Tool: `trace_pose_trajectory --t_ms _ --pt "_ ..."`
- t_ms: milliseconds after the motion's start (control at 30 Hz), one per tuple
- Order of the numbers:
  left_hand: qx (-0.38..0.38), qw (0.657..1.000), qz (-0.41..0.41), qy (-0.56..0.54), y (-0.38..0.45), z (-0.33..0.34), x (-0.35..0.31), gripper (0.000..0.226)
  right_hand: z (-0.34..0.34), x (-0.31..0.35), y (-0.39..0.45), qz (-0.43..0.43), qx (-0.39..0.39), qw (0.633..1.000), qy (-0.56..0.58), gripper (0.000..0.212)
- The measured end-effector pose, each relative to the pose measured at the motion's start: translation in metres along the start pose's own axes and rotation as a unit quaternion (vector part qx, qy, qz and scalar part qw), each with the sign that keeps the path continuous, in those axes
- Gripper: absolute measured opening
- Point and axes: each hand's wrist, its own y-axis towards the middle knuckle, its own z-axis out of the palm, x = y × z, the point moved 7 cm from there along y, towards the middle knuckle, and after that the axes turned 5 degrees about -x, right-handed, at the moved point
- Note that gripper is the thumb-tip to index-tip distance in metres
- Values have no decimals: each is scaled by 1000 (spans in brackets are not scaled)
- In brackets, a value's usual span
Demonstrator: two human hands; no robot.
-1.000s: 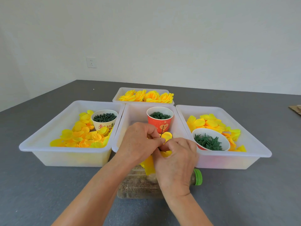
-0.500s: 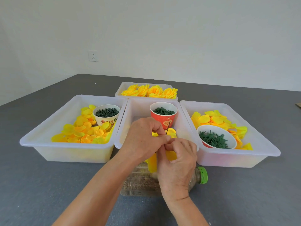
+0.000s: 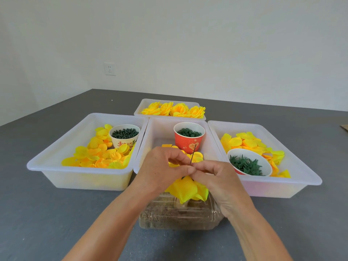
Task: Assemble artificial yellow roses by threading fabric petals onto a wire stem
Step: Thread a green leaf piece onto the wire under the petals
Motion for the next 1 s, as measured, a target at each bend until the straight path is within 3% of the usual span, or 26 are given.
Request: trace_pose_trajectory --t_ms 133,300,400,533,700,833,1000 --pt "-34 997 -7 64 -8 -7 10 17 -4 3 5 -46 4 998 -34 31" --pt "-47 992 12 116 -8 -9 4 10 -3 9 7 -96 18 993 -64 23" --pt "-39 987 46 152 -7 -7 -4 6 -3 7 9 -95 15 993 -68 22" --pt "-20 973 116 197 -7 -1 -13 4 -5 11 3 -160 -37 979 -123 33" --pt "-23 983 103 153 -9 -1 -8 3 -4 11 -8 -242 -79 955 -154 28" --pt "-24 986 95 134 -8 -1 -7 5 -4 10 -10 -259 -88 951 -144 33" --pt "-24 987 95 128 -7 0 -7 7 -3 7 -8 -273 -87 948 -139 17"
